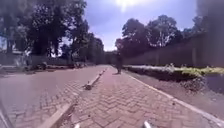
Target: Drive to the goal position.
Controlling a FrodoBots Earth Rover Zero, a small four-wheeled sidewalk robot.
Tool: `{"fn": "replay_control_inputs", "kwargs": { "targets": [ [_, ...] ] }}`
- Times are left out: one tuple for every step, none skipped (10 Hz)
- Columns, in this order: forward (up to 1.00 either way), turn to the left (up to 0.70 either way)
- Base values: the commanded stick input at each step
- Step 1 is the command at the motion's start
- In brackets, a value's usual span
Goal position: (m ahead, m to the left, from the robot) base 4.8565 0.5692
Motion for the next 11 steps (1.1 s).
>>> {"fn": "replay_control_inputs", "kwargs": {
  "targets": [
    [0.70,0.00],
    [0.70,0.00],
    [0.70,0.00],
    [0.70,0.00],
    [0.70,0.00],
    [0.70,0.00],
    [0.70,0.00],
    [0.70,0.00],
    [0.70,0.00],
    [0.70,0.00],
    [0.70,0.00]
  ]
}}
